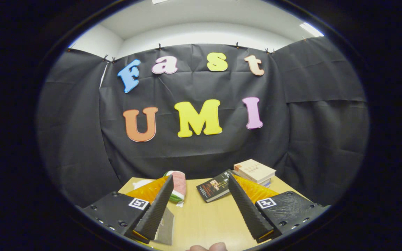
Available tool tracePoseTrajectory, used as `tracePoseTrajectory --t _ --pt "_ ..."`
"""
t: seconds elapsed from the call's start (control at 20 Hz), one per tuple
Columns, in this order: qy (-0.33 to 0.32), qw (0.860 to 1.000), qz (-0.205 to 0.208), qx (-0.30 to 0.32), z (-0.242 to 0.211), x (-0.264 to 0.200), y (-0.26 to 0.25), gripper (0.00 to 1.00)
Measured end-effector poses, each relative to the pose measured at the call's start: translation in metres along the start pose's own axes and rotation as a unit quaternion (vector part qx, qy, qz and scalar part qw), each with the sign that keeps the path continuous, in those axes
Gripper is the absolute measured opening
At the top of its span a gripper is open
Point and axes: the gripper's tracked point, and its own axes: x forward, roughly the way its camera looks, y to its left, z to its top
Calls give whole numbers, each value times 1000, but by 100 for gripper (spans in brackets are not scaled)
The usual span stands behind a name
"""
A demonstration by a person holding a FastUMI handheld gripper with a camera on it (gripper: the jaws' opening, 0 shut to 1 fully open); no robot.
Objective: Open the storage box then place both shoes into the box .Put the left shoe in first, then the right shoe, with the right side of both shoes facing outward in a uniform manner.
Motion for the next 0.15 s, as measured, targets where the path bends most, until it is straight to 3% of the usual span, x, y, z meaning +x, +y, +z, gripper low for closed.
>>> tracePoseTrajectory --t 0.15 --pt "-3 1000 -3 0 2 -3 3 96"
